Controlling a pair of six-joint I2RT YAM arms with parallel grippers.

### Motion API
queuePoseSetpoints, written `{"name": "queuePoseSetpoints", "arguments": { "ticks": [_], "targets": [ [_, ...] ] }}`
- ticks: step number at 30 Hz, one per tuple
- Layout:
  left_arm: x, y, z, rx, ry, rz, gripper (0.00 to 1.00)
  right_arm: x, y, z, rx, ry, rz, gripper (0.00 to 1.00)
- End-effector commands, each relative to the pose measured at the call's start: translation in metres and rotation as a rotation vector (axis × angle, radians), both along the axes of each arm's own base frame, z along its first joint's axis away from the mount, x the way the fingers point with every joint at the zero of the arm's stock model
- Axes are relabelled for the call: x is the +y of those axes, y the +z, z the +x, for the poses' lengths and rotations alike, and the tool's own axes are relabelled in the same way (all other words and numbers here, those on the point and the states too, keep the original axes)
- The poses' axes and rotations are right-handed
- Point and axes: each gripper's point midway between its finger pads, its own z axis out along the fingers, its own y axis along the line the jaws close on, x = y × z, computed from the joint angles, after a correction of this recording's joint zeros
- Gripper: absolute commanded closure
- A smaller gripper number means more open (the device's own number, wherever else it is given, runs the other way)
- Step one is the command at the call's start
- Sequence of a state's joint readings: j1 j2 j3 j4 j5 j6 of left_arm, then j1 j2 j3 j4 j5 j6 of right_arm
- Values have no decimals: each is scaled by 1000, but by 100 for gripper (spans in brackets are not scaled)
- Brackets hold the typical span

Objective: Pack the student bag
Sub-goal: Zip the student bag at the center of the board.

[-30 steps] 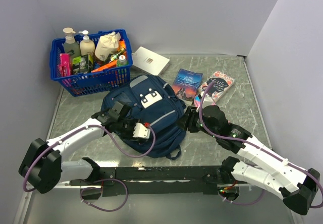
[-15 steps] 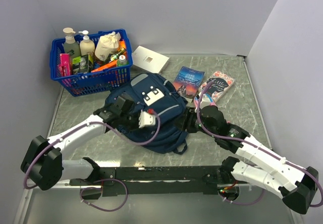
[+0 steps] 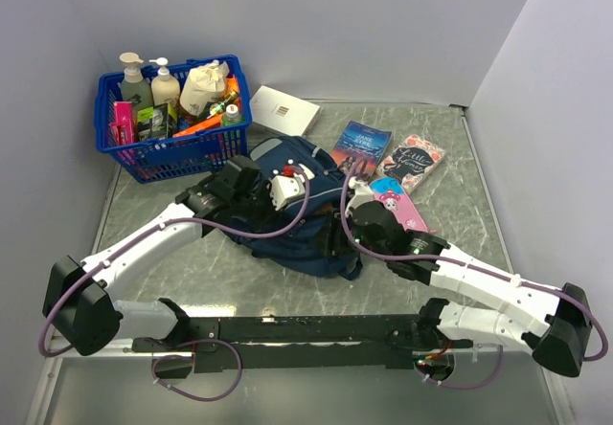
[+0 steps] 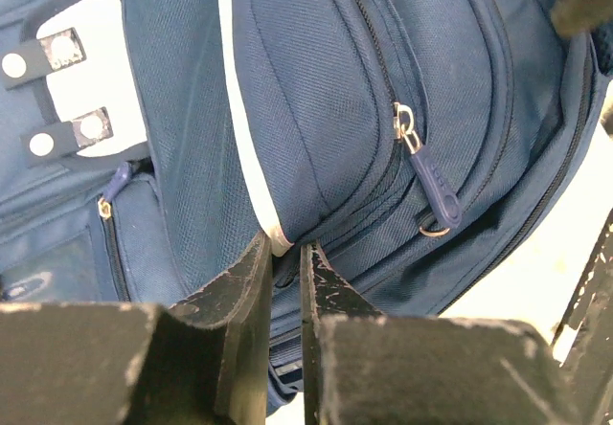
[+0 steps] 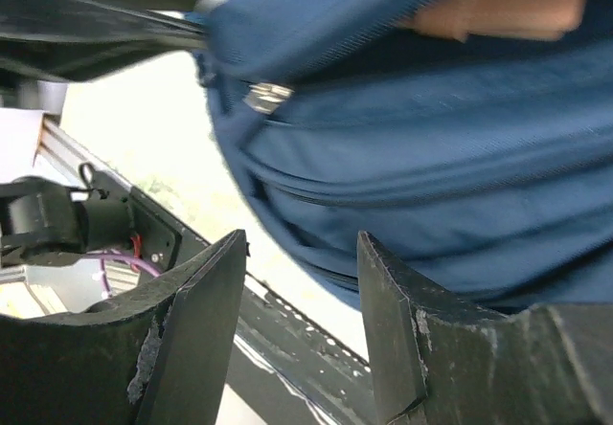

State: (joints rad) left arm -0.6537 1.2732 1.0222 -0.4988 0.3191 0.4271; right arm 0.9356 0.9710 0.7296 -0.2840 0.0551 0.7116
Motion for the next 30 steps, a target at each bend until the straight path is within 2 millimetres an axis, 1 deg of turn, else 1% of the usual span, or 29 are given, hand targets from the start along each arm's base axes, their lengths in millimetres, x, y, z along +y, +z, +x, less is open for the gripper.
{"name": "queuePoseSetpoints", "arguments": {
  "ticks": [1, 3, 4, 5, 6, 7, 9, 10, 11, 14, 15, 17, 19, 24, 26, 28, 30],
  "targets": [
    [2, 32, 16, -72, 159, -66, 99, 17, 52, 8, -136, -1, 69, 43],
    [-3, 35, 12, -59, 163, -77, 99, 22, 55, 3, -151, 21, 75, 43],
    [-5, 35, 9, -33, 167, -86, 99, 23, 53, 3, -149, 17, 68, 43],
    [-8, 40, 9, -26, 167, -102, 99, 24, 53, 2, -148, 19, 69, 43],
    [-12, 40, 8, -6, 167, -110, 99, 24, 51, 2, -141, 16, 66, 43],
    [-16, 41, 3, 29, 159, -130, 99, 24, 46, 4, -133, 7, 51, 43],
    [-24, 49, 4, 52, 157, -162, 99, 20, 38, 7, -107, -33, 25, 43],
    [-28, 49, 1, 81, 154, -173, 99, 17, 36, 8, -98, -52, 18, 43],
    [-32, 57, 2, 80, 151, -189, 99, 13, 32, 10, -87, -83, 8, 43],
    [-38, 58, 2, 97, 154, -196, 99, 6, 25, 14, -57, -151, -13, 43],
    [-39, 57, 1, 99, 152, -195, 99, 6, 24, 15, -53, -157, -16, 43],
    [-42, 56, -1, 104, 145, -196, 99, 6, 27, 18, -66, -185, -6, 43],
    [-43, 57, -2, 107, 137, -199, 99, 9, 30, 17, -77, -190, 3, 43],
    [-45, 50, -7, 121, 117, -191, 99, 12, 37, 16, -113, -201, 25, 43],
    [-48, 47, -11, 131, 105, -185, 99, 14, 38, 16, -115, -199, 28, 43],
    [-52, 48, -12, 133, 103, -188, 99, 13, 37, 16, -113, -214, 14, 43],
    [-56, 48, -13, 131, 108, -183, 99, 15, 41, 16, -125, -217, 7, 43]
  ]
}}
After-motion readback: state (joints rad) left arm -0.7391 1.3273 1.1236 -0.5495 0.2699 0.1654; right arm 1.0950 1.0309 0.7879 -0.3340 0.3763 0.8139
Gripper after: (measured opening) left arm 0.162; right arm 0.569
